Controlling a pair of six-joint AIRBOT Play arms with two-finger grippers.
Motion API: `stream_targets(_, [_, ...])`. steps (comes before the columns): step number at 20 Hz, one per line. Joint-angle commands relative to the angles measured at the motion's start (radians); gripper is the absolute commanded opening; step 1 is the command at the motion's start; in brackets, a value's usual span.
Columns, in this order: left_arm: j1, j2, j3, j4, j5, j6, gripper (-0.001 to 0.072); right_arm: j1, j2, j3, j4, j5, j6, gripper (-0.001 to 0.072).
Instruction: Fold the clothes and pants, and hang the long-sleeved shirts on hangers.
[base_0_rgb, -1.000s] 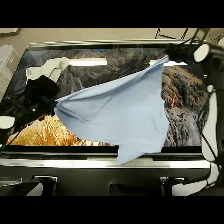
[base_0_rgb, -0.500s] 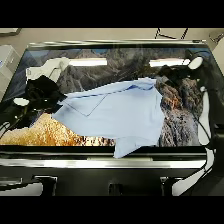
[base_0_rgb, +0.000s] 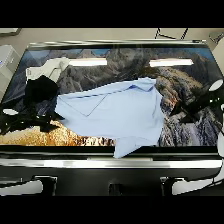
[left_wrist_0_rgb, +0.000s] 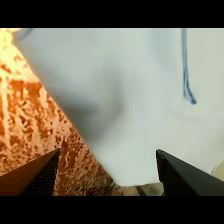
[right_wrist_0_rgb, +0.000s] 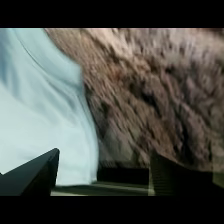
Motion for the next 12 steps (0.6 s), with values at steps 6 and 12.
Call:
stream_targets(6, [-0.131, 0.000, -0.083, -0.092, 0.223, 0.045, 0.0027, 0.033, 0.137, -0.398, 0.094, -0.163, -0.078, 0.0657])
stream_targets(12, [-0.145, 0.103, -0.075, -0.092, 0.222, 0.061, 0.0027, 0.319, 0.137, -0.449, 0.209, -0.378, -0.029, 0.0272])
